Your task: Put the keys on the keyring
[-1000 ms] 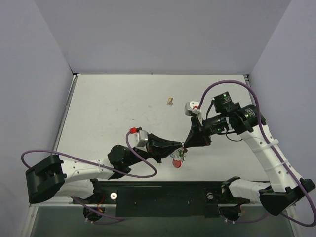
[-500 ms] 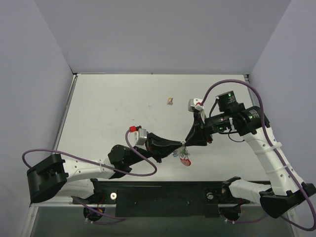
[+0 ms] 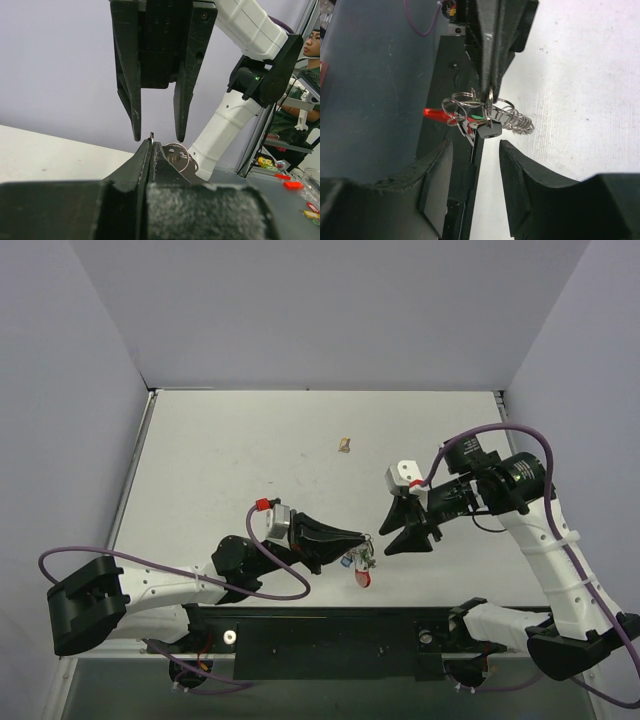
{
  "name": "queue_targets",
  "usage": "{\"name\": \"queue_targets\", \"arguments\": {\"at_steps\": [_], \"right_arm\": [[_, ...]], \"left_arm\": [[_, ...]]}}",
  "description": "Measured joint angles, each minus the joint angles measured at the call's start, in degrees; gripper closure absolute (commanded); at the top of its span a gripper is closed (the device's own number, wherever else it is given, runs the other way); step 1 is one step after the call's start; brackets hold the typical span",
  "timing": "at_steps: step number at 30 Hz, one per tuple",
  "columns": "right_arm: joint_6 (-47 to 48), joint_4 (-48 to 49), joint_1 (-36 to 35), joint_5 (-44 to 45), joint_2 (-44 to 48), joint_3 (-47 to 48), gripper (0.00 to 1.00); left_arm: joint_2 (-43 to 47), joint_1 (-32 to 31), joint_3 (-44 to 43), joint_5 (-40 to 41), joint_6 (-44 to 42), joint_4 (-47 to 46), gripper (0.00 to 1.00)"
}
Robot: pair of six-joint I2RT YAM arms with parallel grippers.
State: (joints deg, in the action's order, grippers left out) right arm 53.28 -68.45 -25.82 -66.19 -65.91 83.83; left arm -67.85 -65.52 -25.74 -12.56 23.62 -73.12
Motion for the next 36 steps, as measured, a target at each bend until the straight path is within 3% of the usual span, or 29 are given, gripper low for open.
{"name": "queue_targets", "arguments": {"at_steps": [10, 17, 27, 36], "right_arm": [[5.4, -2.5, -3.1, -0.3, -3.2, 2.0, 0.64], [5.4, -2.5, -4.0, -0.3, -4.9, 3.0, 0.68], [3.6, -1.5, -5.4, -0.3, -5.9, 3.0, 0.82], [1.8, 0.0, -6.0, 0.0, -6.0, 2.9, 0.83]], "left_arm": [[-0.2, 0.0, 0.0, -1.5, 0.8, 0.0, 1.00], [-1.0, 0.0, 0.0, -1.9, 1.4, 0.0, 1.00], [-1.5, 0.0, 0.0, -1.9, 1.4, 0.0, 1.00], [-1.6, 0.0, 0.0, -1.9, 1.4, 0.0, 1.00]]}}
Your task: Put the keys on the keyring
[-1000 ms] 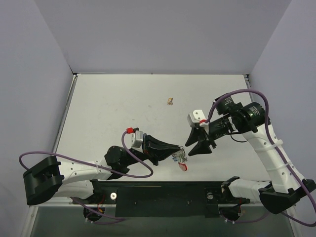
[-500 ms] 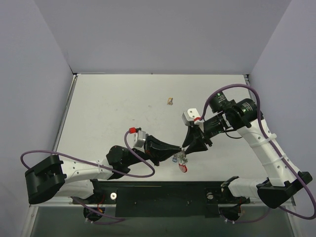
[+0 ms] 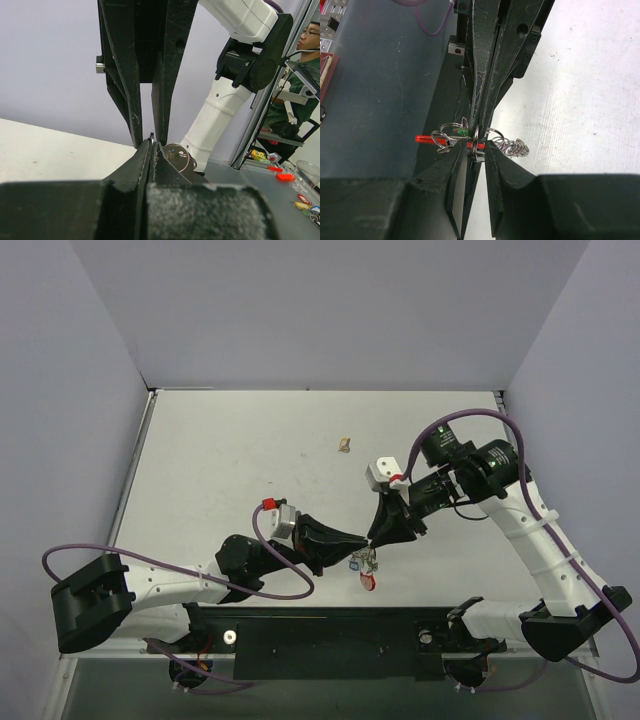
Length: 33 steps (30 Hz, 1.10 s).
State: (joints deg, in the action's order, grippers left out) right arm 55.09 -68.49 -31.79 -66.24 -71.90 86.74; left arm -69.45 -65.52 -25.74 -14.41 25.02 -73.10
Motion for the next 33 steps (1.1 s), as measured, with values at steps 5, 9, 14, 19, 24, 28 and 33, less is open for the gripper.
{"name": "queue_targets", "arguments": {"at_steps": [5, 9, 14, 19, 24, 28, 33], "right_arm": [[-1.1, 1.3, -0.2, 0.3, 0.0, -0.4, 0.83], [-2.2, 2.2, -0.2, 0.7, 0.0, -1.3, 0.89], [-3.2, 2.7, -0.5, 1.2, 0.0, -2.3, 1.00], [-4.4, 3.5, -0.5, 2.0, 0.1, -2.5, 1.00], [-6.1, 4.9, -0.5, 3.3, 0.5, -2.8, 1.00], [-8.1, 6.3, 0.0, 5.4, 1.6, -4.8, 1.00], [-10.5, 7.7, 2.9, 7.8, 2.4, -7.2, 1.00]], "left_arm": [[0.0, 0.0, 0.0, 0.0, 0.0, 0.0, 1.00], [0.0, 0.0, 0.0, 0.0, 0.0, 0.0, 1.00], [0.0, 0.2, 0.6, 0.7, -0.2, 0.0, 1.00], [0.0, 0.2, 0.9, 1.2, -0.2, 0.0, 1.00], [0.0, 0.2, 1.0, 2.8, -0.3, 0.1, 0.81], [0.5, 0.2, 1.0, 3.9, -0.8, 0.8, 0.61], [5.9, 0.2, 0.9, 5.9, -2.7, 6.2, 0.53]]}}
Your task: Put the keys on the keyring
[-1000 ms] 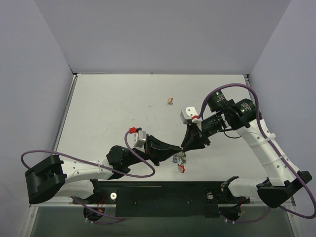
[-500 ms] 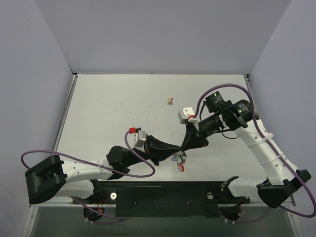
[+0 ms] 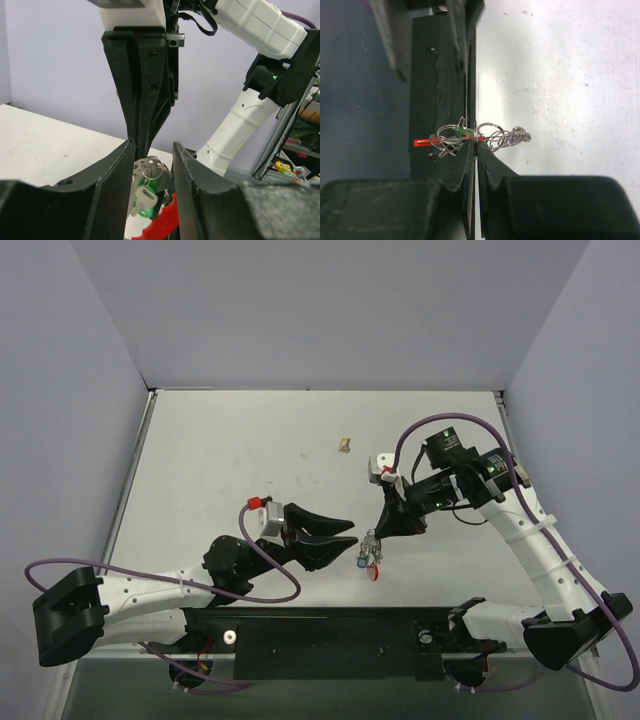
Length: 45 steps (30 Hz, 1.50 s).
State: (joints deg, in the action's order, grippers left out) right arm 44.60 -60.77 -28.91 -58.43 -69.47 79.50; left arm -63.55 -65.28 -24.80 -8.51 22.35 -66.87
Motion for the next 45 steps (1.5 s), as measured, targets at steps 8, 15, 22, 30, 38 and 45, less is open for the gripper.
{"name": "queue_targets", "arguments": {"at_steps": [8, 15, 22, 30, 38, 45], "right_arm": [[-0.6, 0.2, 3.1, 5.4, 2.3, -1.2, 1.00], [2.7, -2.9, 4.5, 8.8, 3.0, -1.2, 1.00], [7.0, -6.9, 5.3, 9.6, 3.0, -1.2, 1.00], [10.1, -9.4, 6.0, 9.3, 3.0, -1.2, 1.00], [11.2, -9.8, 6.7, 8.3, 3.1, -1.2, 1.00], [11.4, -10.2, 6.8, 7.6, 3.7, -1.2, 1.00]], "left_arm": [[8.8, 0.0, -5.8, 4.7, -4.4, 23.1, 0.35], [5.8, 0.7, -15.6, 4.9, -6.2, 39.1, 0.26], [0.4, 1.3, -19.5, -0.3, -11.2, 45.2, 0.31], [-7.1, 2.6, -23.3, -9.7, -16.7, 43.8, 0.42], [-12.4, 2.9, -24.3, -15.6, -16.7, 39.1, 0.53], [-14.5, 2.9, -25.5, -17.1, -15.7, 37.3, 0.59]]}}
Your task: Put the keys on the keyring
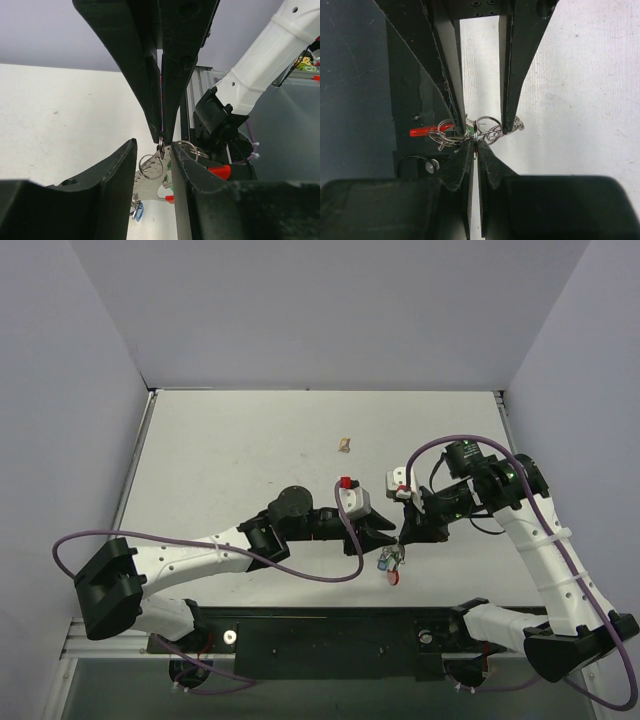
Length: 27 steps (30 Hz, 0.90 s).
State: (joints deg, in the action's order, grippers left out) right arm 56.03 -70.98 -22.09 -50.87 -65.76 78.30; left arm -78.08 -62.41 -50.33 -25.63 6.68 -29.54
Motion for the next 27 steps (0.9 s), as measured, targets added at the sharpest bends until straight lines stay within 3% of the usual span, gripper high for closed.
{"name": "queue_targets", "arguments": {"at_steps": [15, 20, 23, 27], "right_arm": [[0.0, 0.0, 0.4, -0.5, 0.0, 0.0, 1.00], [0.0, 0.0, 0.5, -0.6, 0.0, 0.0, 1.00], [0.0, 0.0, 0.7, -0.8, 0.0, 0.0, 1.00], [0.0, 0.0, 0.7, -0.8, 0.0, 0.0, 1.00]], "left_arm": [[-1.3, 0.0, -1.2, -0.9, 0.7, -0.7, 0.71], [-1.3, 0.0, -1.6, -1.5, 0.6, 0.2, 0.82], [-1.4, 0.0, -2.0, -2.1, 0.5, 0.8, 1.00], [-1.6, 0.0, -2.4, -2.8, 0.6, 1.3, 1.00]]}}
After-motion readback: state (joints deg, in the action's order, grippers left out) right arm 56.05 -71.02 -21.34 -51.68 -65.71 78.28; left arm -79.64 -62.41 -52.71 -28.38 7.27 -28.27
